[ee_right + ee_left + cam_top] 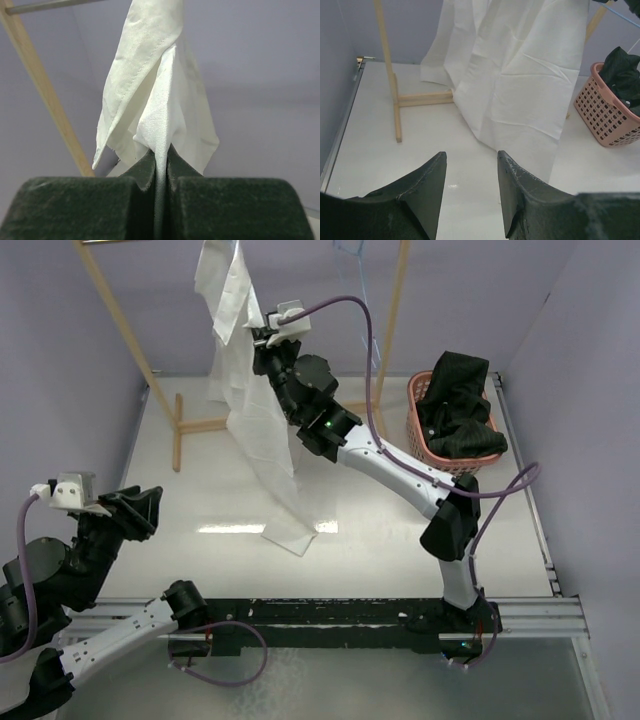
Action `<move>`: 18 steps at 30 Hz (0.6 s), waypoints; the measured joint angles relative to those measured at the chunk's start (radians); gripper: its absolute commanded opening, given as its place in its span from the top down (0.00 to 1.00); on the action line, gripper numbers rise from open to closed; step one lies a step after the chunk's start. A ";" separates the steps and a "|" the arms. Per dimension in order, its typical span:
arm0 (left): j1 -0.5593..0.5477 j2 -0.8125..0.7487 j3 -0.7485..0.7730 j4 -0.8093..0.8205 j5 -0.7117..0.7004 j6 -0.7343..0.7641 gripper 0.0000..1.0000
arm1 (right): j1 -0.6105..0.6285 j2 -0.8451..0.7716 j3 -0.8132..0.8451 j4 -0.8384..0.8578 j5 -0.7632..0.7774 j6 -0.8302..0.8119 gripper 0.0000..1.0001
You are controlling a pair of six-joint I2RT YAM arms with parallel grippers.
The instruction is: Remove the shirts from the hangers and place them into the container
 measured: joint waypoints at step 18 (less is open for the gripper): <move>0.000 0.047 -0.027 0.077 0.042 0.040 0.44 | 0.000 -0.166 -0.115 -0.043 0.009 -0.085 1.00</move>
